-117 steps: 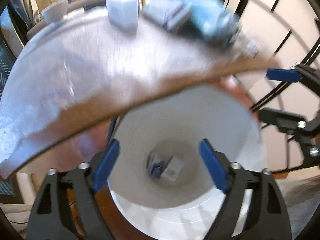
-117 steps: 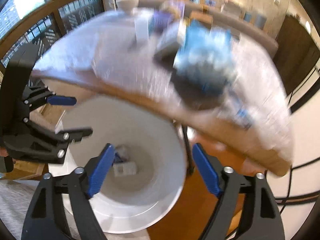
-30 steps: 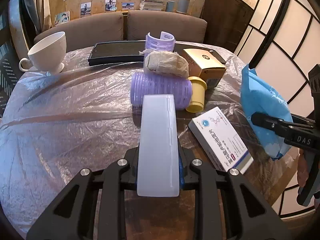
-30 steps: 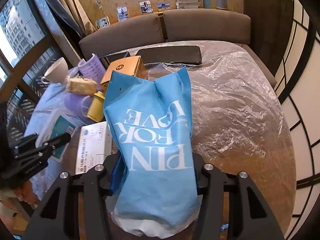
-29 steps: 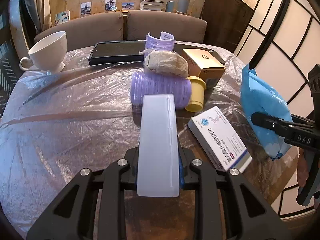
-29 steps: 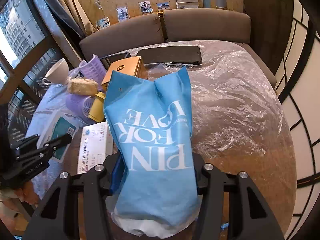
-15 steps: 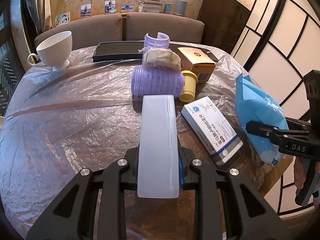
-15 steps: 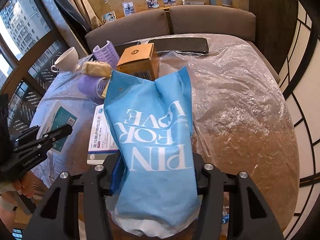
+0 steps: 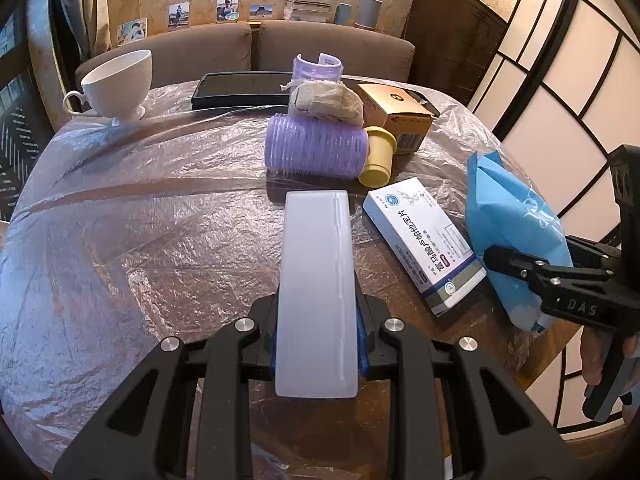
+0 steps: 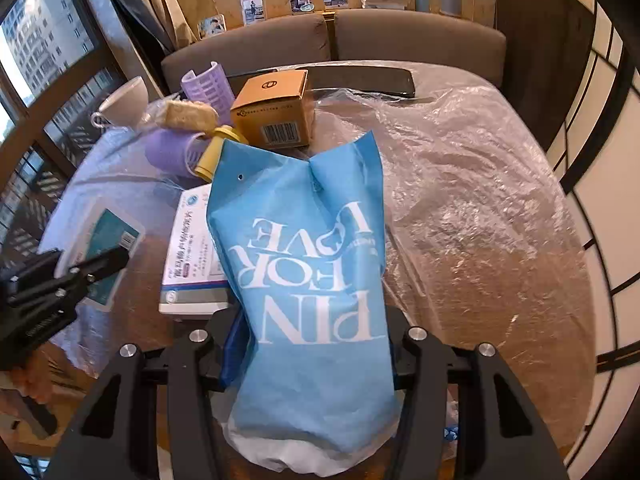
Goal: Collect trash
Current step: 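Lift the white box and blue bag and carry them toward the bin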
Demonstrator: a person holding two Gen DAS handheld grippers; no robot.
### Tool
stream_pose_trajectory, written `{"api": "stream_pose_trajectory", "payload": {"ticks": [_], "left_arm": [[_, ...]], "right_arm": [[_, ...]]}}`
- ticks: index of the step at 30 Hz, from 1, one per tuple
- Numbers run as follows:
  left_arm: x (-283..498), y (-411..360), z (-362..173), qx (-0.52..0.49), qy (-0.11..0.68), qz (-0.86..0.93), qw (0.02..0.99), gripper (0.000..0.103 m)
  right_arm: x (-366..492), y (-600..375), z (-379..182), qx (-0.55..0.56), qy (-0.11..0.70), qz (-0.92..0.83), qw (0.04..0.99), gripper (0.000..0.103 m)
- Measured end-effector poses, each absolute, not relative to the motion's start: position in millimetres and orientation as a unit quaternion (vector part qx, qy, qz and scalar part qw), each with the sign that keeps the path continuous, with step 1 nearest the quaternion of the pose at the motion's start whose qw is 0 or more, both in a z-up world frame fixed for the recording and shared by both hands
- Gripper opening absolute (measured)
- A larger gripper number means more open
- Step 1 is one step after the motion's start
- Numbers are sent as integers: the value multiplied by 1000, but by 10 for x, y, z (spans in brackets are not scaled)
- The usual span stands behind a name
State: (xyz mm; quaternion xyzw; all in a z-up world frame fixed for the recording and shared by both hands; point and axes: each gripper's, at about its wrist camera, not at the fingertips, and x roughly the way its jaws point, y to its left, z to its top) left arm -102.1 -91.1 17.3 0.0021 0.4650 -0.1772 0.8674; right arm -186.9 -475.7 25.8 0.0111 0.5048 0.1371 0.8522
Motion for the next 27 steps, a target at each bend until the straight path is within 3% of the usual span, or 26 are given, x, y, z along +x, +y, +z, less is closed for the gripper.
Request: {"api": "stream_pose_trajectory", "payload": {"ticks": [27], "left_arm": [[-1325, -815, 380, 5, 449, -181, 875, 28]], "right_arm": [[-2308, -4791, 679, 34, 479, 187, 857, 48]]}}
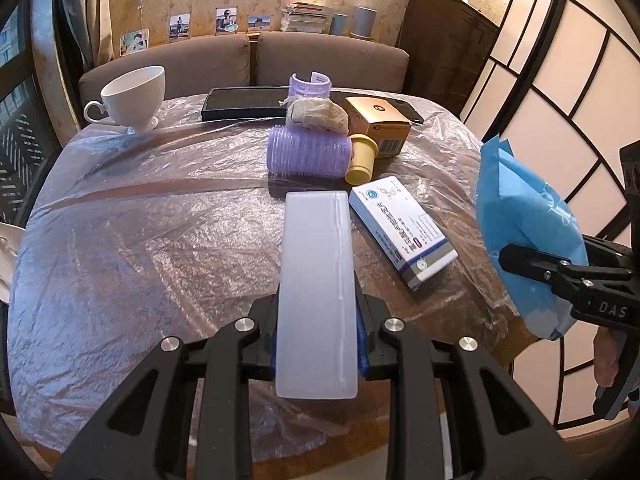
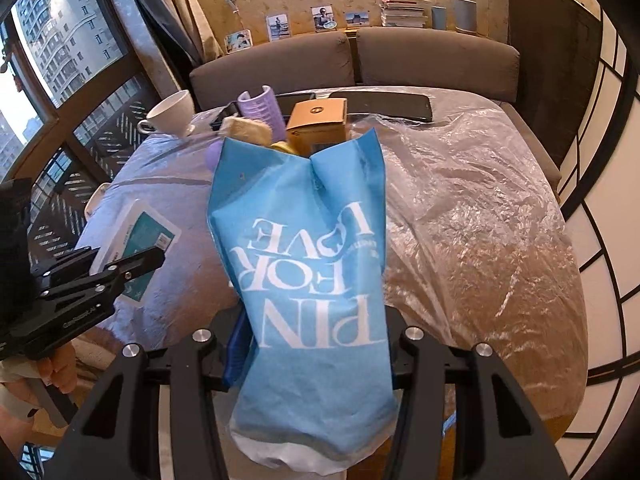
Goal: Collect trash
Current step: 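Lift the white box and blue bag and carry them toward the bin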
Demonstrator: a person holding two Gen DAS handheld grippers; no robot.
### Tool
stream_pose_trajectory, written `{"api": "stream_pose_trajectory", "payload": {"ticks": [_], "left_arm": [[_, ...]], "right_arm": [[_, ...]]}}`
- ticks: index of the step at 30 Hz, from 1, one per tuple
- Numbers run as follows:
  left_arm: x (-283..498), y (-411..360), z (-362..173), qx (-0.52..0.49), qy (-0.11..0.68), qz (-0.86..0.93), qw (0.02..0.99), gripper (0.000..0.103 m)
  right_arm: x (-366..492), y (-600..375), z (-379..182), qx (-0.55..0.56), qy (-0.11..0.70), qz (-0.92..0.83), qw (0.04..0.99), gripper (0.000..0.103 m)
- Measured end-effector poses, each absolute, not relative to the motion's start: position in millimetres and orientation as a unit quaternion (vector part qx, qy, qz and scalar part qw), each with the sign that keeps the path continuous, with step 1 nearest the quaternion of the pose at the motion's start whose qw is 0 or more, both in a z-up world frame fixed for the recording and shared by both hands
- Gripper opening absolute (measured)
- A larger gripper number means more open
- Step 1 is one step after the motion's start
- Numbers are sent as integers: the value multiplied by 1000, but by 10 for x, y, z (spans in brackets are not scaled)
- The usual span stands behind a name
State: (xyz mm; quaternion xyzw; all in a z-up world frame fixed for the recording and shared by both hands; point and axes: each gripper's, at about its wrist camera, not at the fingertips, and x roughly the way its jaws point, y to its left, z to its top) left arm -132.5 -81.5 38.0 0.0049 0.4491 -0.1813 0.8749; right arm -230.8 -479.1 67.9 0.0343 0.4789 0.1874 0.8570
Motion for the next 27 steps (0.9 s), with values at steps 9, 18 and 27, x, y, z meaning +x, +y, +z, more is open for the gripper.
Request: {"api": "stream_pose_trajectory", "payload": {"ticks": [9, 18, 27], "left_arm": [[-1557, -797, 388, 13, 452, -188, 872, 28], [-1807, -791, 404, 18, 454, -201, 868, 28], [-2036, -743, 391, 13, 462, -212, 861, 28]], "right_arm": [[-2616, -4682, 700, 26, 487, 210, 847, 48], [-2894, -4606, 692, 18, 496, 233, 836, 48], [-3111, -4595, 655, 19, 509, 249, 824, 48]]}}
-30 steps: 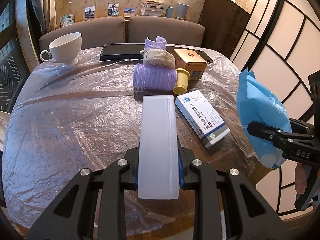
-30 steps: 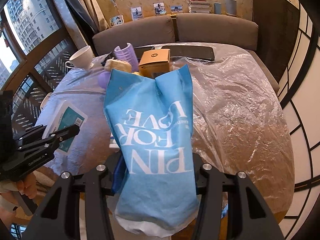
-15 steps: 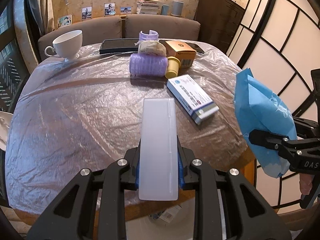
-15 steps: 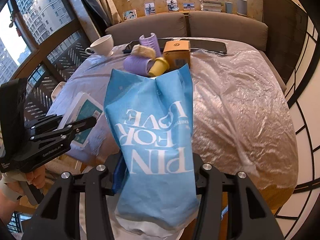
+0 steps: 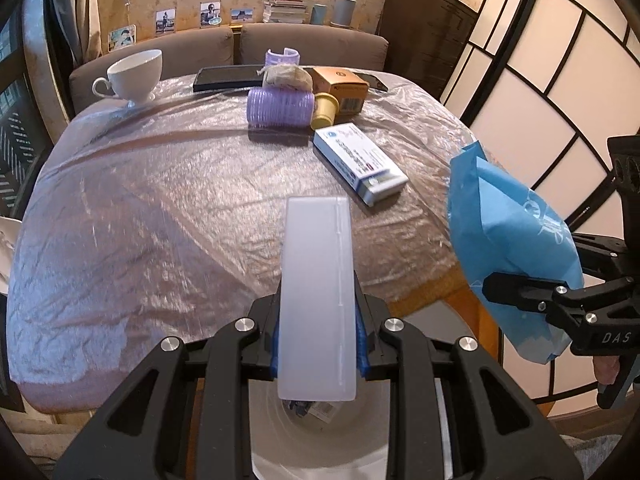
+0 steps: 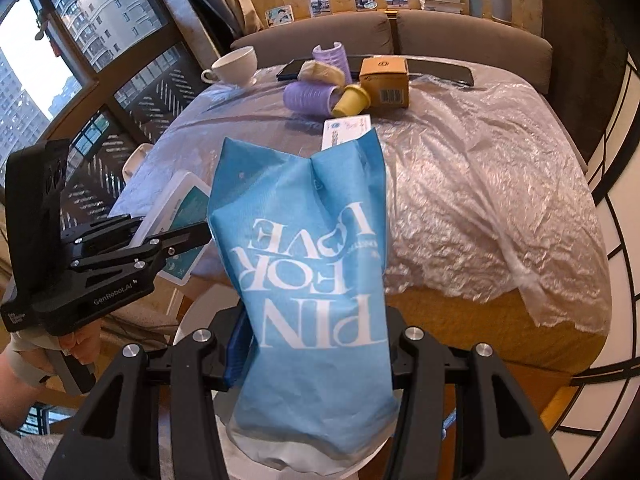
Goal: Collect trash
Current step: 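Lift the white box and blue bag and carry them toward the bin, then hold the white box with the left tool while the right tool holds the blue bag over the bin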
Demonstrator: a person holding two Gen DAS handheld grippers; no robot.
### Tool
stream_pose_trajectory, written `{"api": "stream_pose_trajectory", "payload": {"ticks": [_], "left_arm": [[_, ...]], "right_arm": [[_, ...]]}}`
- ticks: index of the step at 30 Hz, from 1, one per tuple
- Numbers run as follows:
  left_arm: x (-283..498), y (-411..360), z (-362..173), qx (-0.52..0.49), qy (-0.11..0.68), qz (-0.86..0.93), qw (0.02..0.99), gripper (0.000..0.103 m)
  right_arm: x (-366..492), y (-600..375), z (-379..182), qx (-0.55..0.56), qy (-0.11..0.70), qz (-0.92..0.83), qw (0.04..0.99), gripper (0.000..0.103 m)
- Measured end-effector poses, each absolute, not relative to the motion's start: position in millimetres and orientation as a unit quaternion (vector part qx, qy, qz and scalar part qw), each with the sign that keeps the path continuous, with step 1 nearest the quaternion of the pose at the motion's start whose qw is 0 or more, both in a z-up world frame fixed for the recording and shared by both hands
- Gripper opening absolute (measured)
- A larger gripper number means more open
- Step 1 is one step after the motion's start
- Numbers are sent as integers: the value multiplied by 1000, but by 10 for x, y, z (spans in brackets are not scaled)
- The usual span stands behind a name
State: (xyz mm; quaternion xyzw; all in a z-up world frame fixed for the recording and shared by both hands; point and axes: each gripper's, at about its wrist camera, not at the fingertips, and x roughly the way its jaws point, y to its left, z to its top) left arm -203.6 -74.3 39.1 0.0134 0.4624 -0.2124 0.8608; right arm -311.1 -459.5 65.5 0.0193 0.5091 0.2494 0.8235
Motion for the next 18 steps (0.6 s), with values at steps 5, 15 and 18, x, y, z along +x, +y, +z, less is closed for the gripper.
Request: {"api": "stream_pose_trajectory", "payload": {"ticks": [5, 15, 18], "left_arm": [[-2166, -738, 392, 22, 464, -219, 858, 28], [-2367, -799, 308, 40, 472, -232, 850, 28], [-2427, -828, 261, 51, 474, -234, 847, 28]], "right_arm": [[-3245, -4594, 619, 17, 520, 261, 813, 49], [-3470, -4547, 519, -5, 537, 267, 800, 48], [-3539, -4488, 483, -38, 537, 267, 799, 47]]}}
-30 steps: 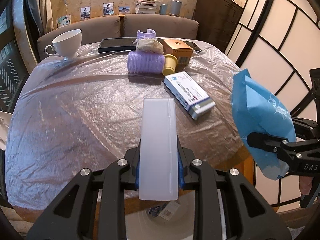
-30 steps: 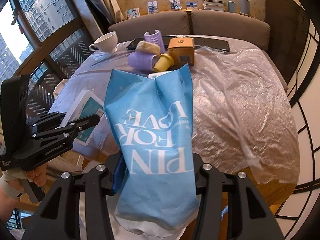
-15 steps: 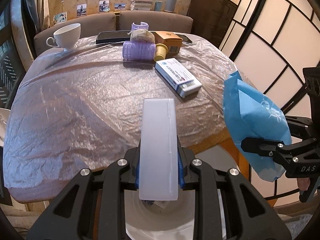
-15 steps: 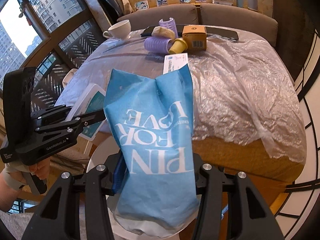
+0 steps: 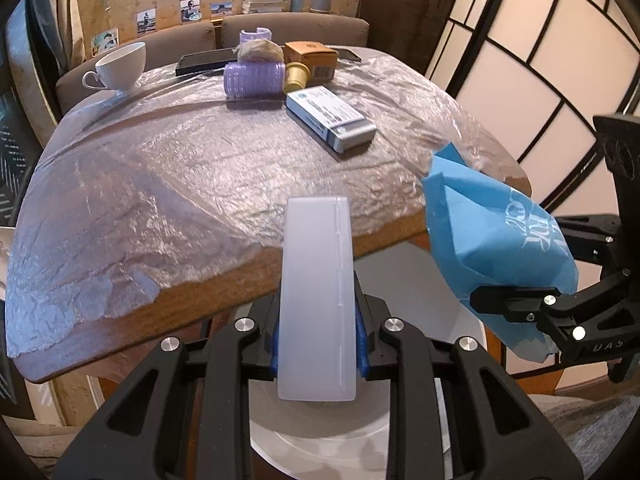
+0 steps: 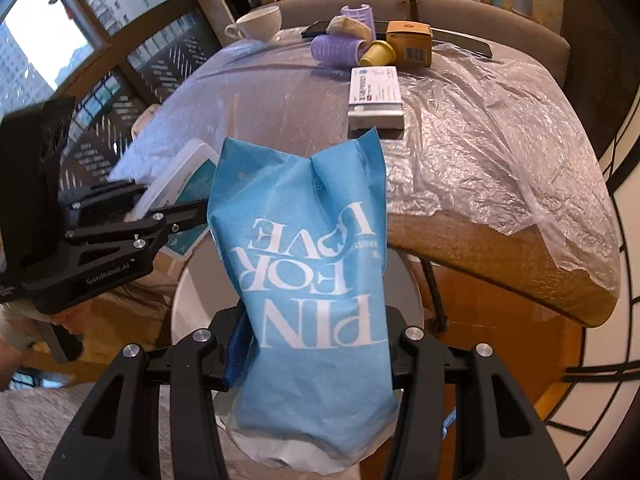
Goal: Collect trash
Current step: 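Hold the white box with the left tool while the right tool holds the blue bag over the bin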
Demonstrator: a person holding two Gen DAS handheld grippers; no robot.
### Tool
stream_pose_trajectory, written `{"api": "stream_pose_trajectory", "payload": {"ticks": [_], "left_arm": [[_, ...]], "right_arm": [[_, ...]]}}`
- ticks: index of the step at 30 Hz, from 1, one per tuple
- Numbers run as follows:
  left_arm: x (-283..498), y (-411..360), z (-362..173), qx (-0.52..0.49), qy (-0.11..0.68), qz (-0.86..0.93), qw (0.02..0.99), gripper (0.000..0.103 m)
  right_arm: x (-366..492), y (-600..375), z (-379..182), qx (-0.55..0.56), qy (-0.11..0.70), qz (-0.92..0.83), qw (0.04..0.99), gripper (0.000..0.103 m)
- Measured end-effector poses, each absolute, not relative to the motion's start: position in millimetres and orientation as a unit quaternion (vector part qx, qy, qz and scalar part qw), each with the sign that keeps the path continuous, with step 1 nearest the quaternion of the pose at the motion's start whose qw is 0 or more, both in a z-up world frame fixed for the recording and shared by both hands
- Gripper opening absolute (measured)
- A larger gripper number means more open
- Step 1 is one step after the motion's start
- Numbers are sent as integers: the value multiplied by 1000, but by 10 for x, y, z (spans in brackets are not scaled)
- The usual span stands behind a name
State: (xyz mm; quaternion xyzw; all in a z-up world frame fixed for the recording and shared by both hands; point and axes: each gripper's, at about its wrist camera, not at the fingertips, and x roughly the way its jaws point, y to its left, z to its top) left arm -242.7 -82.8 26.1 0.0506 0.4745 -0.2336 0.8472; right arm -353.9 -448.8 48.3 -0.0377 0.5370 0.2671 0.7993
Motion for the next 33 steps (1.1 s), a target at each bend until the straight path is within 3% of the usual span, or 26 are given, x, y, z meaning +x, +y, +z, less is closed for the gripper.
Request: {"api": "stream_pose_trajectory", "payload": {"ticks": [33], "left_arm": [[-2690, -860, -279, 74, 525, -223, 818, 28]], "right_arm": [[-3674, -4353, -91, -81, 593, 274, 753, 46]]}}
